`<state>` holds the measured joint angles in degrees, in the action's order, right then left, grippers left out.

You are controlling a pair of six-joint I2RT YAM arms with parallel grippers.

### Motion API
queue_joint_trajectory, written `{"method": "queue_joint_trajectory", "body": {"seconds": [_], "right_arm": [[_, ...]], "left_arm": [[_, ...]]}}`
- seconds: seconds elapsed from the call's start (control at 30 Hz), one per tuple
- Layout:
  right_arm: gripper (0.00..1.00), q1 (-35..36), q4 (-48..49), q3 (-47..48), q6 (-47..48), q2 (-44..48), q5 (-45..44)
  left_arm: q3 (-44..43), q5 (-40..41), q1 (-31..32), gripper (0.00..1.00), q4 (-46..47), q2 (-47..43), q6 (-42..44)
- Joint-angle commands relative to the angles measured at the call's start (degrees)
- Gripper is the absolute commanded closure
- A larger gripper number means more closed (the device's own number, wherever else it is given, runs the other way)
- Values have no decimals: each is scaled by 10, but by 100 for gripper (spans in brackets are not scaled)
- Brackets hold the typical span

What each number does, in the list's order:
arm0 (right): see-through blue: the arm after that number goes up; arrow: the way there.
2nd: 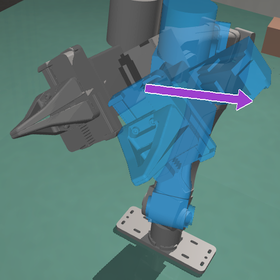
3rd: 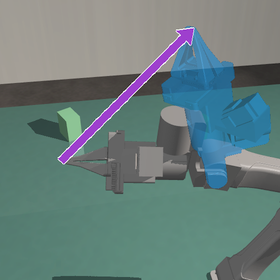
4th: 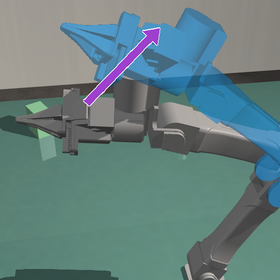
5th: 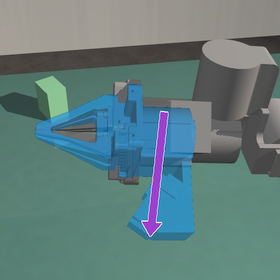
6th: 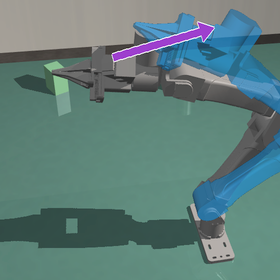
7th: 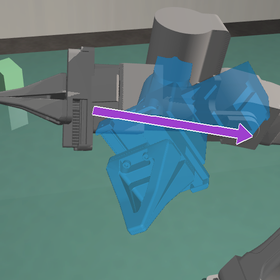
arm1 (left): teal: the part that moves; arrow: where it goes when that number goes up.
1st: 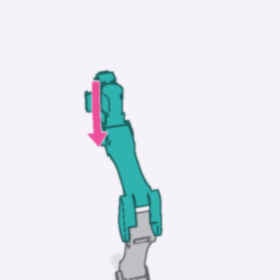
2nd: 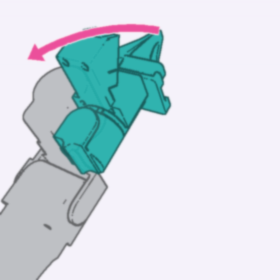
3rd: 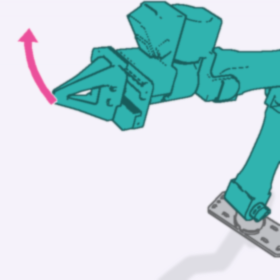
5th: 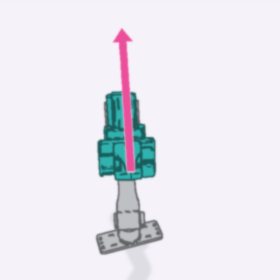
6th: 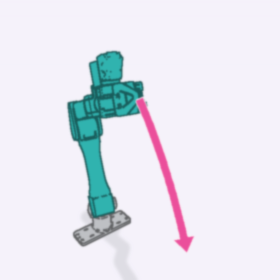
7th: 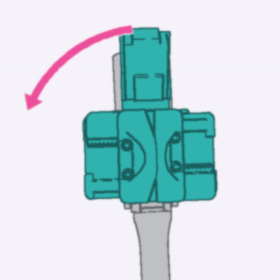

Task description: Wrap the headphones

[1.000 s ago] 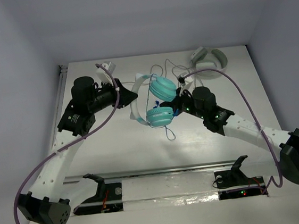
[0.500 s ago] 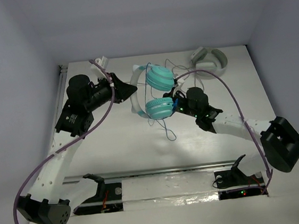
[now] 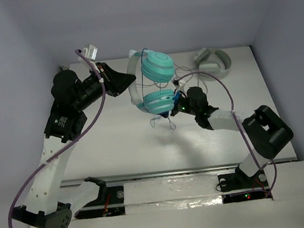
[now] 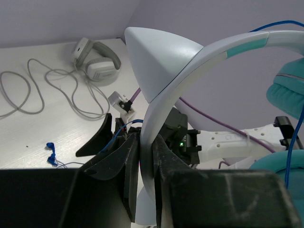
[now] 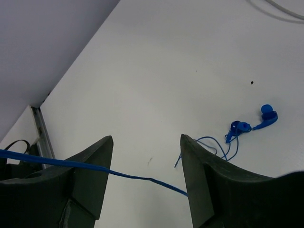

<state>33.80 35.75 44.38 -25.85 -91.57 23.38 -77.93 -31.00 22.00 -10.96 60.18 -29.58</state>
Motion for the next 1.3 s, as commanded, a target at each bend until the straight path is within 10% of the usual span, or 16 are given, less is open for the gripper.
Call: {"method": "queue_joint_trajectory", "body": {"seconds": [0.0, 0.47, 0.9, 1.27], "right_arm": [[36, 0, 83, -10, -13, -3, 16], [98, 6, 87, -70, -71, 17, -3], [100, 173, -261, -7, -46, 155, -171], [100, 278, -476, 46, -48, 226, -223]], "left_arm": [[-50, -5, -3, 100, 31, 2, -28], [-64, 124, -3, 100, 11, 10, -21], [52, 441, -3, 100, 42, -9, -7], [127, 548, -3, 100, 61, -15, 8]]}}
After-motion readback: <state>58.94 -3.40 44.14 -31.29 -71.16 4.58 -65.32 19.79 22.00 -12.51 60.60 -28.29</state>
